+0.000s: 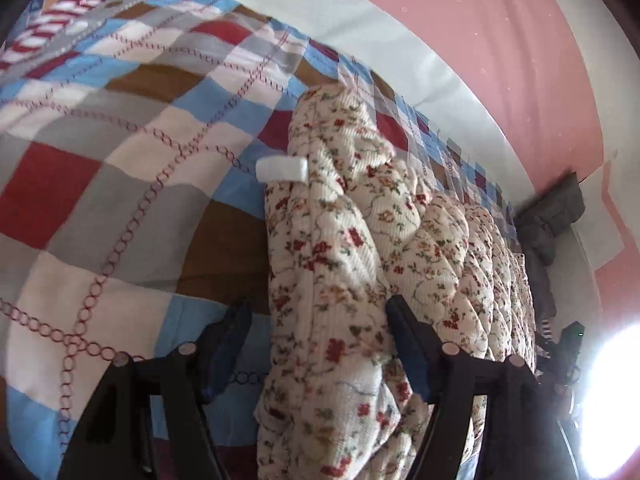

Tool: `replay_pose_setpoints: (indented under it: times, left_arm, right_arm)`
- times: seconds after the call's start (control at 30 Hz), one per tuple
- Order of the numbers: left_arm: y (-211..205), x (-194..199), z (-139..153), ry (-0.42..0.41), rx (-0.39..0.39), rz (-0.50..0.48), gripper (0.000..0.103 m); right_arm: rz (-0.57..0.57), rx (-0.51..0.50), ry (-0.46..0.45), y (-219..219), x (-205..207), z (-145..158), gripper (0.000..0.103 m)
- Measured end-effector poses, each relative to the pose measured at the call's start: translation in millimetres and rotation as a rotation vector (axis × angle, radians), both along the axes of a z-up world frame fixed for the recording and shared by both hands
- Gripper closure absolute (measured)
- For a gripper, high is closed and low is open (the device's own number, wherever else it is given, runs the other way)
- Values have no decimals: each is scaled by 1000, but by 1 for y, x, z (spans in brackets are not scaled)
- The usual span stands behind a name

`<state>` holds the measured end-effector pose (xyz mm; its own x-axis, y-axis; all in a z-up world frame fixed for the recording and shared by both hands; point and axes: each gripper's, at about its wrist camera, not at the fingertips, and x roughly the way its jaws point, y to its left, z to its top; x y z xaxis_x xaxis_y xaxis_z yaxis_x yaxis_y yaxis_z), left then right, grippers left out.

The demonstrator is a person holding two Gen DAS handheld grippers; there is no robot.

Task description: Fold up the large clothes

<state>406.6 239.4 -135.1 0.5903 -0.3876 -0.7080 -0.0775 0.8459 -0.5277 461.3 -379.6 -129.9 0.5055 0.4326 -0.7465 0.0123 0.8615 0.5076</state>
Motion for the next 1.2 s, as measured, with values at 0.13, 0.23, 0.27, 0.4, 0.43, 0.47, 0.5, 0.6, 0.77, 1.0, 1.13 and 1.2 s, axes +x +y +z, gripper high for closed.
replay_pose_setpoints:
  times: [0.13, 0.23, 0.27, 0.4, 0.43, 0.47, 0.5, 0.6, 0.77, 1.0, 1.13, 1.2]
  left_arm:
    - [-16, -12, 48, -124, 117, 13, 38]
    - [-52, -2, 60, -161, 199, -71, 38]
    - [-63, 5, 58, -157, 245, -95, 38]
    - [-77, 42, 24, -77, 346, -85, 41]
    - [-73, 47, 17, -74, 328, -72, 41]
    - [-71, 51, 14, -70, 319, -57, 41]
    - [-69, 55, 16, -66, 320, -47, 41]
    - [-82, 52, 32, -60, 364, -56, 43]
    - [-72, 70, 49, -90, 415, 5, 43]
    - [-68, 88, 30, 14, 430, 26, 45]
    - [-93, 31, 63, -119, 382, -19, 45]
    - [-113, -10, 70, -177, 342, -47, 45]
  right_arm:
    - [-29, -145, -167, 12, -23, 52, 9]
    - [31, -245, -247, 44, -23, 75, 24]
    - [61, -290, -247, 58, -17, 74, 35]
    - [84, -455, -151, 80, 25, 38, 58]
    - [78, -467, -130, 75, 34, 26, 58]
    - [62, -460, -119, 70, 42, 18, 58]
    - [42, -446, -112, 65, 48, 16, 58]
    - [-15, -445, -90, 60, 48, 32, 57]
    - [32, -399, -178, 84, 55, 64, 57]
    - [35, -493, -54, 98, 92, 34, 57]
    - [62, -478, -206, 121, 32, 73, 56]
    - [114, -433, -269, 143, -12, 83, 56]
